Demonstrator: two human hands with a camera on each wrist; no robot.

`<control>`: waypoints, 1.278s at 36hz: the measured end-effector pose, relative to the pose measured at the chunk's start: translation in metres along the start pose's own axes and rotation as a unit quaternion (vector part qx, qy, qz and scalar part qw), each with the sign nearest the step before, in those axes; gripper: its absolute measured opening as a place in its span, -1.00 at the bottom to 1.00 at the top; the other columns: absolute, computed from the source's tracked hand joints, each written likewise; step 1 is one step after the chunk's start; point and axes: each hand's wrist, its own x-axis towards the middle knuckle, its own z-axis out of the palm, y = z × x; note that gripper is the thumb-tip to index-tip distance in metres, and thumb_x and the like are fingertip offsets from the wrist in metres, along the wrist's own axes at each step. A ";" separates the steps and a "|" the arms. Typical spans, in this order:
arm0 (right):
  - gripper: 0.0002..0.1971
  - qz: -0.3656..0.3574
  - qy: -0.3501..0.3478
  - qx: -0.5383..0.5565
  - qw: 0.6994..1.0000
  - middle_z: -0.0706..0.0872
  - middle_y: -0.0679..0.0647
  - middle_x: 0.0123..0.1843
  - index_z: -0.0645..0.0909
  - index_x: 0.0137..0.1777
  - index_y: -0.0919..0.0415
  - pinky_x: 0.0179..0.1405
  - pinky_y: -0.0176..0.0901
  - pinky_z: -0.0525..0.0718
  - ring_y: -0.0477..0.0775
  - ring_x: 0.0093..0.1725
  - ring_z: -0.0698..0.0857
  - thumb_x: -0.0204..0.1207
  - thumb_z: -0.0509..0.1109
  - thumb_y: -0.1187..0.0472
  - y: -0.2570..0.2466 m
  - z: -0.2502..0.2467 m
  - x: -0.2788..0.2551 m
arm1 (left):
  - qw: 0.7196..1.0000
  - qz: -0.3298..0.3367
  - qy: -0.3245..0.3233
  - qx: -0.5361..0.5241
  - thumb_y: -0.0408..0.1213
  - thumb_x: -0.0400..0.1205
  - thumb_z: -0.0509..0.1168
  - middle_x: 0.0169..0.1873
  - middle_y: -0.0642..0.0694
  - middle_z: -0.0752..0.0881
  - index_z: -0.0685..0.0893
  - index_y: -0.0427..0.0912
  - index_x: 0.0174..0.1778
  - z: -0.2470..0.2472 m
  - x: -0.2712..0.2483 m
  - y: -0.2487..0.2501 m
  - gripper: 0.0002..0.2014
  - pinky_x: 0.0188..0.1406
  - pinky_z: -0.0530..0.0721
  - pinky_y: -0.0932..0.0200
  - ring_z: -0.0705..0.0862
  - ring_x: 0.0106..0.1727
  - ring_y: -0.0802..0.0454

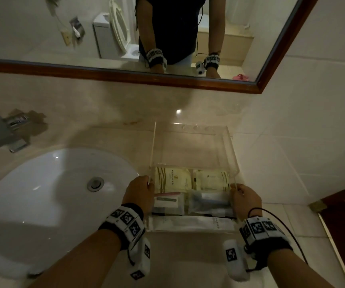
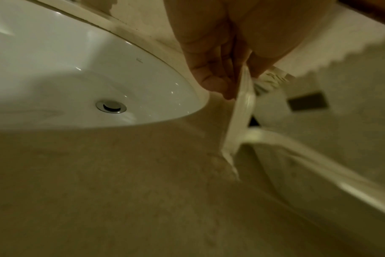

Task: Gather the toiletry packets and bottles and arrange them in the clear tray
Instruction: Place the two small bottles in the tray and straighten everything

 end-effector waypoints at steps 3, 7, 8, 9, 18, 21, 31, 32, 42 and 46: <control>-0.69 -0.001 0.007 -0.016 1.000 0.74 0.28 0.14 0.68 0.15 0.20 0.16 -0.07 0.55 0.29 0.14 0.66 0.63 0.12 0.17 0.002 0.002 0.005 | 1.000 0.005 0.002 -0.003 -0.22 0.69 0.10 -0.24 -0.13 0.61 0.60 -0.33 -0.19 0.001 -0.001 0.000 -0.71 -0.20 0.67 0.03 0.63 -0.21 -0.08; -0.69 0.001 0.015 -0.019 1.000 0.74 0.30 0.14 0.69 0.14 0.21 0.15 -0.07 0.56 0.30 0.12 0.67 0.62 0.13 0.20 0.004 0.003 0.007 | 1.000 0.007 0.002 -0.006 -0.20 0.71 0.08 -0.23 -0.10 0.59 0.54 -0.26 -0.26 0.003 0.000 0.002 -0.70 -0.24 0.59 0.12 0.60 -0.21 -0.04; -0.69 0.001 0.014 -0.022 1.000 0.74 0.30 0.14 0.68 0.15 0.22 0.14 -0.07 0.56 0.30 0.12 0.67 0.62 0.13 0.20 0.004 0.003 0.008 | 1.000 0.007 0.002 -0.007 -0.21 0.71 0.08 -0.23 -0.12 0.59 0.51 -0.24 -0.28 0.003 0.002 0.003 -0.71 -0.25 0.55 0.14 0.59 -0.21 -0.04; -0.69 0.001 0.013 -0.026 1.000 0.73 0.30 0.14 0.68 0.15 0.23 0.15 -0.07 0.56 0.30 0.12 0.67 0.62 0.13 0.19 0.004 0.003 0.009 | 1.000 0.006 0.003 -0.008 -0.21 0.71 0.08 -0.22 -0.14 0.59 0.49 -0.23 -0.30 0.003 0.003 0.004 -0.71 -0.26 0.52 0.15 0.58 -0.21 -0.04; -0.70 -0.012 0.009 -0.042 0.999 0.71 0.34 0.21 0.62 0.25 0.27 0.23 -0.04 0.52 0.32 0.21 0.64 0.61 0.18 0.23 -0.004 0.001 0.018 | 1.000 -0.012 -0.023 0.008 -0.13 0.72 0.05 -0.01 -0.22 0.69 0.62 -0.27 -0.04 0.000 0.023 0.006 -0.68 -0.13 0.59 0.12 0.58 -0.14 -0.04; -0.63 0.004 -0.001 -0.021 1.000 0.64 0.34 0.28 0.53 0.35 0.27 0.27 -0.01 0.50 0.32 0.26 0.60 0.60 0.21 0.14 -0.004 -0.002 0.015 | 0.998 -0.034 -0.040 -0.015 -0.11 0.69 0.09 0.11 -0.22 0.64 0.57 -0.19 0.15 -0.010 0.016 0.010 -0.72 0.04 0.62 0.05 0.61 0.03 -0.14; -0.36 -0.371 0.046 -0.223 0.900 0.44 0.06 0.47 0.32 0.49 0.02 0.37 0.05 0.40 0.06 0.39 0.41 0.48 0.04 -0.30 0.028 -0.011 -0.047 | 0.933 0.306 -0.022 0.186 0.34 0.48 0.07 0.64 -0.13 0.11 0.13 0.12 0.60 -0.012 -0.046 0.005 -0.22 0.54 0.05 -0.24 0.04 0.63 -0.15; -0.30 -0.394 0.018 -0.254 0.883 0.37 0.04 0.51 0.27 0.53 -0.01 0.43 0.07 0.35 0.07 0.42 0.36 0.44 0.06 -0.33 0.032 -0.007 -0.050 | 0.918 0.328 -0.037 0.217 0.38 0.45 0.07 0.66 -0.12 0.05 0.09 0.15 0.61 -0.005 -0.050 0.001 -0.19 0.51 -0.02 -0.27 -0.02 0.64 -0.15; -0.31 -0.474 -0.006 -0.351 0.807 0.22 0.07 0.60 0.00 0.61 -0.09 0.55 0.17 -0.12 0.19 0.64 -0.02 0.46 0.08 -0.03 0.048 0.020 -0.037 | 0.883 0.366 -0.036 0.290 0.26 0.30 0.42 0.53 -0.17 0.27 0.36 0.14 0.49 0.029 -0.048 -0.001 -0.18 0.39 0.11 -0.35 0.24 0.53 -0.22; -0.32 -0.459 -0.013 -0.352 0.816 0.21 0.11 0.60 -0.03 0.61 -0.10 0.53 0.16 -0.09 0.13 0.65 -0.24 0.47 0.07 -0.03 0.045 0.019 -0.030 | 0.887 0.360 -0.035 0.287 0.27 0.30 0.42 0.50 -0.24 0.37 0.37 0.11 0.49 0.032 -0.043 0.001 -0.17 0.39 0.33 -0.41 0.33 0.50 -0.30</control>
